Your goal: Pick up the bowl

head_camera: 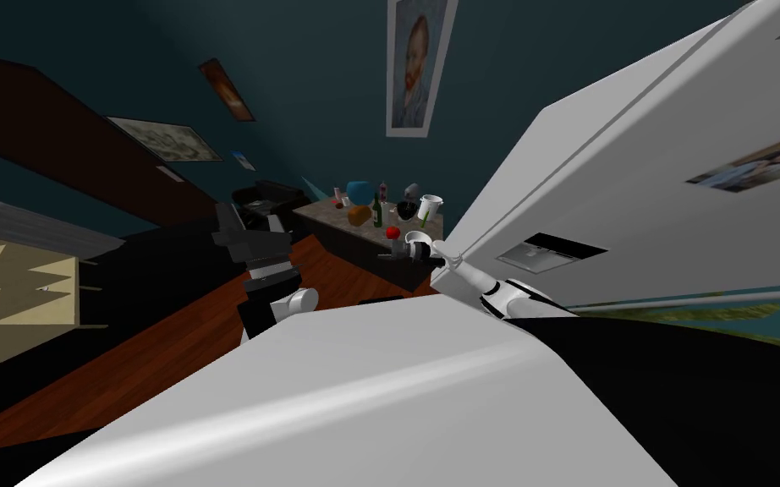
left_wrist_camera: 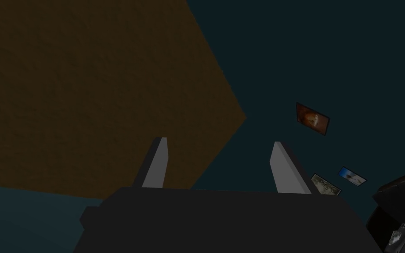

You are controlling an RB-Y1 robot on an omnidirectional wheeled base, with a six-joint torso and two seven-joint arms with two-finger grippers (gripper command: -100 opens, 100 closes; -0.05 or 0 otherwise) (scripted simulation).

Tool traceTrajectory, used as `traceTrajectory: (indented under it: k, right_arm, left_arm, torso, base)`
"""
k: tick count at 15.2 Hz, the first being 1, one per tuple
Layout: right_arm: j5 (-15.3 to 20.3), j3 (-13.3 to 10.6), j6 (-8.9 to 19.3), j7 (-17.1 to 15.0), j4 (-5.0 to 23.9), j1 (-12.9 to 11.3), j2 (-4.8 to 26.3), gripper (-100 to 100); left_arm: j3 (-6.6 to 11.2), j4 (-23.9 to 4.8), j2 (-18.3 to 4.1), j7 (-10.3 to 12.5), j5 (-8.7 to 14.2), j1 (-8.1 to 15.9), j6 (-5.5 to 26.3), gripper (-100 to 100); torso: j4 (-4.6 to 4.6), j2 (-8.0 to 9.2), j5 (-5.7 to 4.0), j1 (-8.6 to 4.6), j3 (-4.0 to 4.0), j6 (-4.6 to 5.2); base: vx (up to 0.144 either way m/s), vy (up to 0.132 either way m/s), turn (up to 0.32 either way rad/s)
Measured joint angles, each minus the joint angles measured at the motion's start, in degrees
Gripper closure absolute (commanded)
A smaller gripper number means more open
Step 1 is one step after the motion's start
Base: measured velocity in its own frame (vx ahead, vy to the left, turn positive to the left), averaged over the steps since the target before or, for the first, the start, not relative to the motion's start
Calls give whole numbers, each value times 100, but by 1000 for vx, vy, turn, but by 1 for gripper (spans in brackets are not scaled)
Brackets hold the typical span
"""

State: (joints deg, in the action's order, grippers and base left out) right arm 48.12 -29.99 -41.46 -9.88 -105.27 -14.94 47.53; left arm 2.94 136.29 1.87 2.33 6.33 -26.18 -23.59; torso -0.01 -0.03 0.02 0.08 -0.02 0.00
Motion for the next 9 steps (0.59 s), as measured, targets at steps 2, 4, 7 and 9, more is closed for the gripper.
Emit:
traceTrajectory:
  k: [2, 4, 7, 9]
  right_arm:
    - [230, -110, -42, 5, 142, -174, 111, -100]
    - [486, -250, -51, -58, 227, -396, 335, -100]
    - [857, -462, -128, -42, 448, -655, 581, -100]
    - [1117, -620, -175, -24, 629, -857, 732, -100]
  left_arm:
    - [0, 0, 0, 0, 0, 0, 0, 0]
    - [0, 0, 0, 0, 0, 0, 0, 0]
    - [0, 0, 0, 0, 0, 0, 0, 0]
    - [0, 0, 0, 0, 0, 0, 0, 0]
  torso:
    - [0, -1, 0, 0, 0, 0]
    - [0, -1, 0, 0, -1, 1]
    - [0, 1, 0, 2, 0, 1]
    - [0, 1, 0, 1, 1, 1]
  base:
    - [4, 18, -13]
    - [2, 25, -22]
    - [-1, 27, -17]
    - [0, 19, -11]
